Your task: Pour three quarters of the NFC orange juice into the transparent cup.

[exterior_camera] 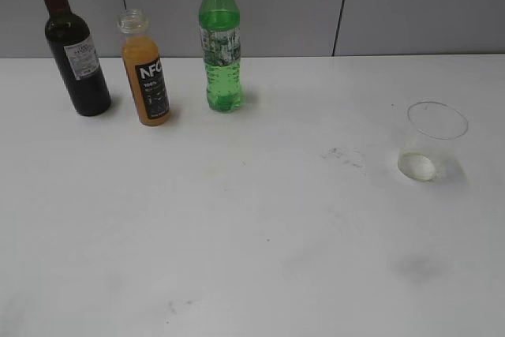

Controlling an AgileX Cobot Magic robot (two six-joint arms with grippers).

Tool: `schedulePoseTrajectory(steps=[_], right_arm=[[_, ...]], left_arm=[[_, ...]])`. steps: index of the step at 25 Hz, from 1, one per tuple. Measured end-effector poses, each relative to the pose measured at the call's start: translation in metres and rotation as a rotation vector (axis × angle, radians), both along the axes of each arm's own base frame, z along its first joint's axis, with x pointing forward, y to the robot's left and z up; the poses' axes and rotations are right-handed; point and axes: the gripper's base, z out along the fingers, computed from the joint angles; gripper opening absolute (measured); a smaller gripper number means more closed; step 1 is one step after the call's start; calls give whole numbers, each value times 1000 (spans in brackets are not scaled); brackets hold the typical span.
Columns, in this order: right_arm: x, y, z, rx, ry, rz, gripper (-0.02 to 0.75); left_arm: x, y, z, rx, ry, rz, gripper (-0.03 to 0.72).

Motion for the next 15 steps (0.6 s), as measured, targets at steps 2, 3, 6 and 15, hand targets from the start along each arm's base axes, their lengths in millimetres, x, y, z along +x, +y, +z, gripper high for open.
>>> schedulePoseTrajectory(steps=[2,3,6,15], right_arm=[[0,0,0,0,0,0,591],[0,0,0,0,0,0,591],[0,0,0,0,0,0,591],[0,0,1,0,-4,0,591]], left_arm=[[0,0,0,0,0,0,229],[0,0,0,0,0,0,229],[0,0,0,0,0,0,229],[0,0,0,0,0,0,229]])
